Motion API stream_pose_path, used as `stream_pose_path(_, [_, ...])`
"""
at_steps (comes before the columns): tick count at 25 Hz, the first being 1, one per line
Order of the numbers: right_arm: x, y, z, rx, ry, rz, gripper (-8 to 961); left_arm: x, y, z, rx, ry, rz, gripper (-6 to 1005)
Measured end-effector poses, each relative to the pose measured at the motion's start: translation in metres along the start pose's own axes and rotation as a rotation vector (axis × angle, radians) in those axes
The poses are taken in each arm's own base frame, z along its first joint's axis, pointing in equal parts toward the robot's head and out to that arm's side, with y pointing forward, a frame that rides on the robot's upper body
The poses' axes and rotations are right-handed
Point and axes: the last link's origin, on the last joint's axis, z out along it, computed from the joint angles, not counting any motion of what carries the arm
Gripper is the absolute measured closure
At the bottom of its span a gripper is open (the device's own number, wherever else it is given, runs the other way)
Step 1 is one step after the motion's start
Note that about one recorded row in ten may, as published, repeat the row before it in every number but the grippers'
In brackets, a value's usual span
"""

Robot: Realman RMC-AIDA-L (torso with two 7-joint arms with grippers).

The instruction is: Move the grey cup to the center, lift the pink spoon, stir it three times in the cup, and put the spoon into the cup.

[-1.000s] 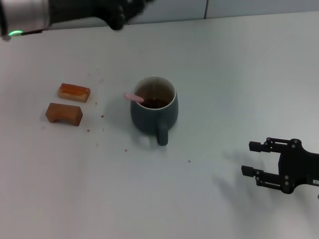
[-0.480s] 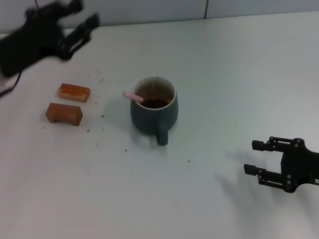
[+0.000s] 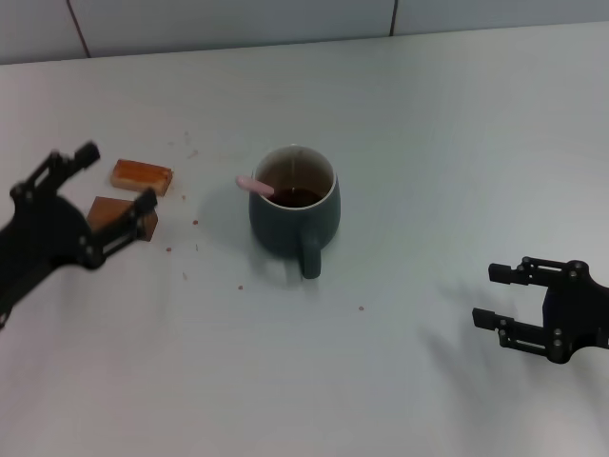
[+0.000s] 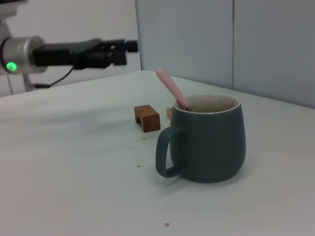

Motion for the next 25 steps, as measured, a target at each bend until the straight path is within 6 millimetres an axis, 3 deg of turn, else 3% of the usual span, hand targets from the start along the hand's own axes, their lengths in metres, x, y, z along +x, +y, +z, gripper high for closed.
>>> stream_pose_path(1, [0.000, 0.000, 0.000, 0.003, -0.001, 0.000, 331, -0.008, 0.007, -0.009, 0.006, -0.015, -0.011, 340])
stream_pose_path(3, [0.001, 0.000, -0.002, 0.010, -0.002, 0.005, 331, -0.011, 0.011, -0.014, 0.004, -0.024, -0.015, 167])
stream_pose_path(13, [0.007, 0.005, -0.008, 0.032, -0.006, 0.011, 331, -0.033, 0.032, -0.030, 0.008, -0.091, -0.065, 142])
stream_pose_path(25, [0.010, 0.011, -0.008, 0.032, -0.018, -0.011, 331, -0.038, 0.038, -0.035, 0.013, -0.105, -0.083, 148])
